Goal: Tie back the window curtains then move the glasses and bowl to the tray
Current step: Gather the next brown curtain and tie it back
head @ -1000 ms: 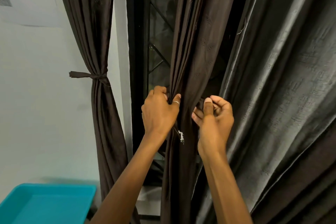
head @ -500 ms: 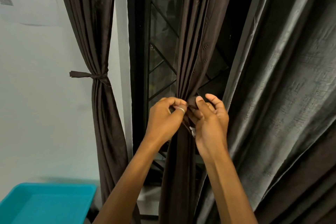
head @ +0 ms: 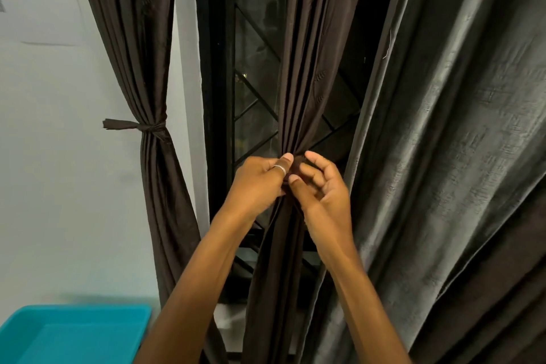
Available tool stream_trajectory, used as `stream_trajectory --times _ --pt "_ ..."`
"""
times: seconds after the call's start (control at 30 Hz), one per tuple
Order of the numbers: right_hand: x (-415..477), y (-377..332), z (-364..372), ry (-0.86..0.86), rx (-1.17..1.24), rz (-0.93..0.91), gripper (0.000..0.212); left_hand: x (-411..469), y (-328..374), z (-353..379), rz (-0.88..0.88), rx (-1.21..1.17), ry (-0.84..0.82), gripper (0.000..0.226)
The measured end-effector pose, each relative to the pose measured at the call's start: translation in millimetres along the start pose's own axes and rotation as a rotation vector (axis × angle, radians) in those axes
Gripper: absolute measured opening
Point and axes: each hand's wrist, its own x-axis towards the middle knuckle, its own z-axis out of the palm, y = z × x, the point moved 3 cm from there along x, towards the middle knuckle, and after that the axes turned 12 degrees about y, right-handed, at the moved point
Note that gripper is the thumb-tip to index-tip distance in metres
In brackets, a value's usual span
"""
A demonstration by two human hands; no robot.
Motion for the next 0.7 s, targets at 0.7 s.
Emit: stream_trajectory --times 0.7 --pt "33.2 -33.6 -11.0 -0.069 -0.220 -0.198 0.016 -4.9 -10.6 -30.0 0.500 0.290 0.142 0.014"
